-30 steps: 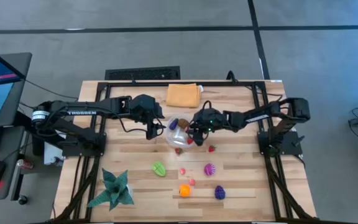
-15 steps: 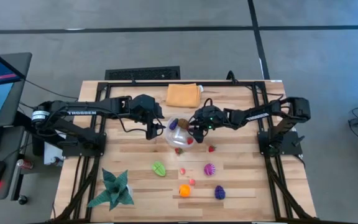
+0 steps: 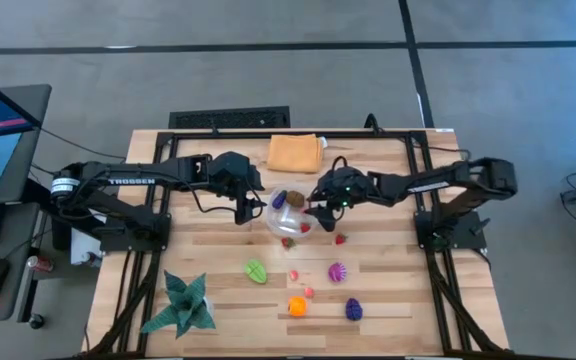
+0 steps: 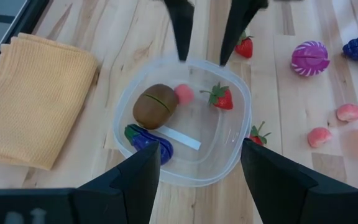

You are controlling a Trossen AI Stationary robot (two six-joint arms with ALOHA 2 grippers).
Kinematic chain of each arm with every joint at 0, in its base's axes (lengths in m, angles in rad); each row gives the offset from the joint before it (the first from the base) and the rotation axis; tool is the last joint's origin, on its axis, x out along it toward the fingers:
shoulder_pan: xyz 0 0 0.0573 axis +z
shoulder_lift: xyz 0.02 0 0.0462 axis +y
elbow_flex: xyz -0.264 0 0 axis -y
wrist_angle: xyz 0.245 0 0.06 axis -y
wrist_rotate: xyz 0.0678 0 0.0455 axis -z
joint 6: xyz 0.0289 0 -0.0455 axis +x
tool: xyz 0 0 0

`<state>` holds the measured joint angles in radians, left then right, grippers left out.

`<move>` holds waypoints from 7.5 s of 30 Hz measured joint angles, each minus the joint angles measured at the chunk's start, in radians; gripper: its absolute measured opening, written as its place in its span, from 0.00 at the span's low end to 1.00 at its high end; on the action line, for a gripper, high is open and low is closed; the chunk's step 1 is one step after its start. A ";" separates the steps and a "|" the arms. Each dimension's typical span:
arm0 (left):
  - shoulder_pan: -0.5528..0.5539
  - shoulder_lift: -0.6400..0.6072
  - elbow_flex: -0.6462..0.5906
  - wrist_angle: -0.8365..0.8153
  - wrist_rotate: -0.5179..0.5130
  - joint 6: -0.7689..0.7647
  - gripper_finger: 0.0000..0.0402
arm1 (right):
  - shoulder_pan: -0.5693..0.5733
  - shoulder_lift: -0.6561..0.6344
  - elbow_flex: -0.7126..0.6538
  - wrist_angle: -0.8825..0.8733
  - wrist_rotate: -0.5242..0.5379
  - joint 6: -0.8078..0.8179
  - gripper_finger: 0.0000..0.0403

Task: Pick and placing Produce into tupperware
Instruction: Put the right red strawberry into the transparent container

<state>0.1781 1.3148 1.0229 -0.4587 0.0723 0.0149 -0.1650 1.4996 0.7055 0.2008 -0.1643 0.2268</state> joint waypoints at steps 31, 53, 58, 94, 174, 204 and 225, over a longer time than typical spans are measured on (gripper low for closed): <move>0.000 0.000 0.000 0.001 -0.009 0.010 0.53 | 0.261 -0.392 -0.255 -0.312 0.260 0.103 0.58; 0.000 0.000 0.000 0.004 -0.009 0.010 0.53 | 0.342 -0.234 -0.255 -0.226 0.266 0.032 0.58; 0.000 0.000 0.000 0.004 -0.009 0.010 0.53 | 0.340 -0.234 -0.255 -0.247 0.266 -0.035 0.58; 0.001 0.000 0.000 0.001 -0.034 0.000 0.53 | 0.302 -0.055 -0.253 -0.177 0.153 -0.103 0.58; 0.001 0.000 0.000 0.001 -0.039 0.002 0.53 | 0.233 -0.217 -0.256 -0.162 0.161 0.064 0.44; 0.000 0.000 0.000 0.006 -0.043 0.007 0.53 | 0.070 -0.359 -0.254 0.077 0.176 0.008 0.44; 0.000 0.000 0.000 0.016 -0.053 0.007 0.53 | 0.025 0.007 -0.052 0.163 0.117 -0.069 0.46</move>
<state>0.1780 1.3148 1.0229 -0.4424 0.0189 0.0219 -0.1404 1.5066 0.6533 0.3640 -0.0472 0.1574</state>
